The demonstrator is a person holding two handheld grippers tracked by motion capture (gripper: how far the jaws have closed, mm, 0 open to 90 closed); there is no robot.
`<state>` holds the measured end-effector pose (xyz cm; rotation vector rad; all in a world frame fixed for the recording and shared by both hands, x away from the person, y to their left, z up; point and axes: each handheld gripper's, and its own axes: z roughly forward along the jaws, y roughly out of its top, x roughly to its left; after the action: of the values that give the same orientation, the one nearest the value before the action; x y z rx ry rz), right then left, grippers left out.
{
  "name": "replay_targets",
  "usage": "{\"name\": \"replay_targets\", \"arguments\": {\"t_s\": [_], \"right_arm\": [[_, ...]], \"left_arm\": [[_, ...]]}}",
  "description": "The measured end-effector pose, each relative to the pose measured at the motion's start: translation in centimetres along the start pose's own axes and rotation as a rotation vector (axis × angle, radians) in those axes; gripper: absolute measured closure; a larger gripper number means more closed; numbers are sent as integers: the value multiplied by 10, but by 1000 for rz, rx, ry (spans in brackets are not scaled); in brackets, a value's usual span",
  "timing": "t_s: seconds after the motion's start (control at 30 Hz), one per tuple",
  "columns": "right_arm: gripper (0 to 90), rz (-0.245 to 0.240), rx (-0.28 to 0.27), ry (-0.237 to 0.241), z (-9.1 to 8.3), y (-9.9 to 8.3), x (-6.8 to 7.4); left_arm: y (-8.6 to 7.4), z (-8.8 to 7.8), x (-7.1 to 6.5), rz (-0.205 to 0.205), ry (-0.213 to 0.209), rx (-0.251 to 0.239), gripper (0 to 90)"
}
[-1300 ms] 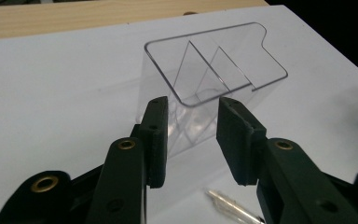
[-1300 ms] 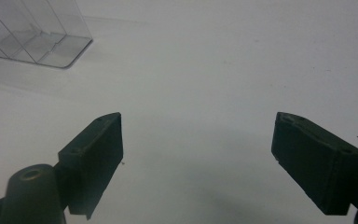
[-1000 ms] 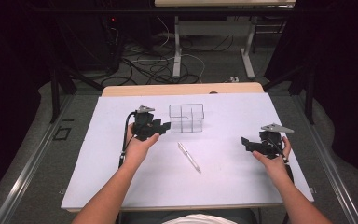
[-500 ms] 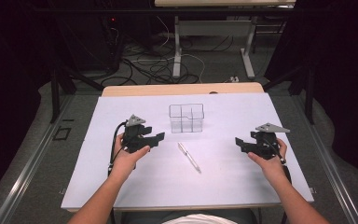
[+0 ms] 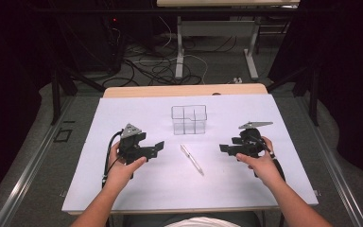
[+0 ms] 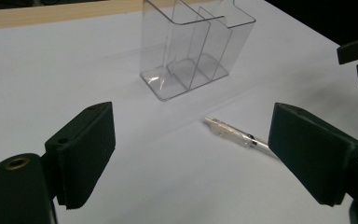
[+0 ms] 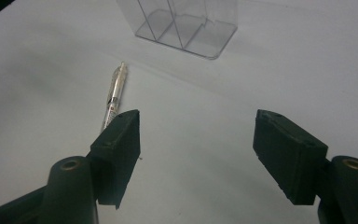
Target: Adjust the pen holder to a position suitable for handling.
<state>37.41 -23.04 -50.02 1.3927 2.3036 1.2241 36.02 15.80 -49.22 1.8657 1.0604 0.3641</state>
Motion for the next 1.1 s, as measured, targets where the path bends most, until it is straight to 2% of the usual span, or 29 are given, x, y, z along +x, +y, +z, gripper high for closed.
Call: {"name": "replay_targets", "arguments": {"t_s": [0.07,0.13,0.27,0.33,0.37,0.5,0.6,0.63,0.7,0.73,0.77,0.8,0.83,0.87,0.97,1.0,1.03,1.07,1.1], "right_arm": [[324,-13,20,-5,5,5,5],[350,-6,34,3,10,8,9],[413,-19,61,34,21,14,19],[444,-41,84,45,27,16,25],[445,-43,97,55,31,16,28],[458,-70,137,85,42,17,38],[463,-84,174,100,49,19,44],[470,-78,156,117,52,19,47],[481,-101,229,135,53,22,52],[494,-113,240,158,56,23,54],[500,-96,223,181,60,22,57],[510,-96,282,173,60,25,60],[527,-118,271,181,63,25,61],[542,-118,322,174,64,27,65],[583,-119,350,159,68,30,70],[593,-92,328,159,72,28,73],[597,-91,305,157,75,27,74],[609,-90,376,139,74,30,75],[623,-106,386,136,75,31,75]], "left_arm": [[-2,0,1,-7,13,-18,93],[-3,0,4,-7,10,-14,5],[-6,0,7,-5,29,2,1],[-8,0,7,-5,31,-7,1],[-8,-1,8,5,30,5,1],[-12,0,9,32,25,-5,1],[-14,2,9,51,10,14,1],[-15,3,9,62,9,19,1],[-17,5,9,57,10,19,1],[-17,6,9,54,7,19,1],[-18,6,9,55,3,29,1],[-18,7,9,56,3,31,1],[-18,7,10,55,4,25,2],[-18,7,10,53,5,21,1],[-18,6,10,38,0,20,2],[-18,6,11,38,1,22,2],[-19,7,11,33,7,13,2],[-19,7,11,31,7,13,3],[-19,7,12,30,8,17,3]]}}
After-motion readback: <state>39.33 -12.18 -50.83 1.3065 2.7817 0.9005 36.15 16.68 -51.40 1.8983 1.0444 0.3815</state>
